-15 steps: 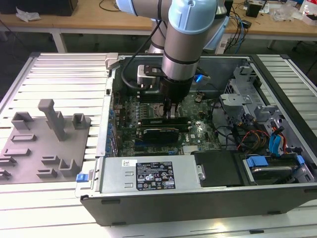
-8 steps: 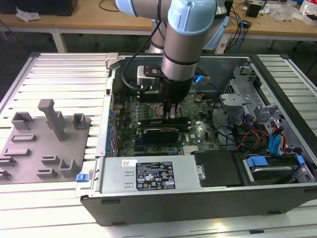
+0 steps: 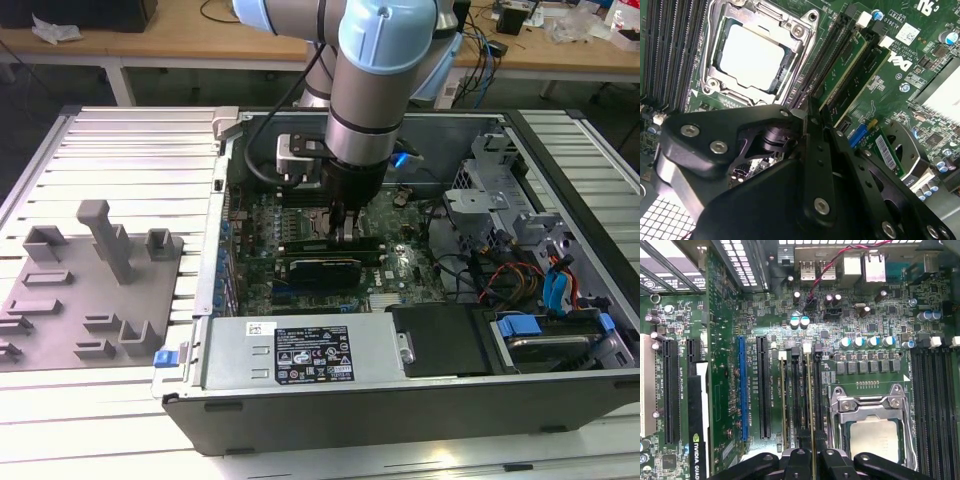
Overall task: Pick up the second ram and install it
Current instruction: 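Insert the second ram into the second slot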
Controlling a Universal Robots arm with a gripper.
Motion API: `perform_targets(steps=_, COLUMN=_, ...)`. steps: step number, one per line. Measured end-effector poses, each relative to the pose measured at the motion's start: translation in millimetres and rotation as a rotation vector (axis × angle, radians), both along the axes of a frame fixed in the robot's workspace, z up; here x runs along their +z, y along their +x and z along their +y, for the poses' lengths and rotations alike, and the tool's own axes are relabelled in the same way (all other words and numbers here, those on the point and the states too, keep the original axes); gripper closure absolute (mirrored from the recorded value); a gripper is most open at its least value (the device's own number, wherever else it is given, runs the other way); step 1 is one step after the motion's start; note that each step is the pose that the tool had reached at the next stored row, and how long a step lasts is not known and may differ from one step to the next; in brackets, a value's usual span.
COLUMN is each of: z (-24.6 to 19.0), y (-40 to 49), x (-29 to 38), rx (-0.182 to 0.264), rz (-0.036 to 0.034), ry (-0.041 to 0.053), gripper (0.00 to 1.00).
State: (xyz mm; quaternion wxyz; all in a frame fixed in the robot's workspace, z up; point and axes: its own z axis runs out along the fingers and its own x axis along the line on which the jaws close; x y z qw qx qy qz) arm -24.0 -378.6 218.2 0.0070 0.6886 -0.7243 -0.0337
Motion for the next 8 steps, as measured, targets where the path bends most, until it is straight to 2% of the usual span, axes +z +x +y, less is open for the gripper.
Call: perform_targets(steps=8, z=0.1, y=0.4, x=-2.7, rx=0.0, rz=0.0, ry=0.0008, gripper=0.85)
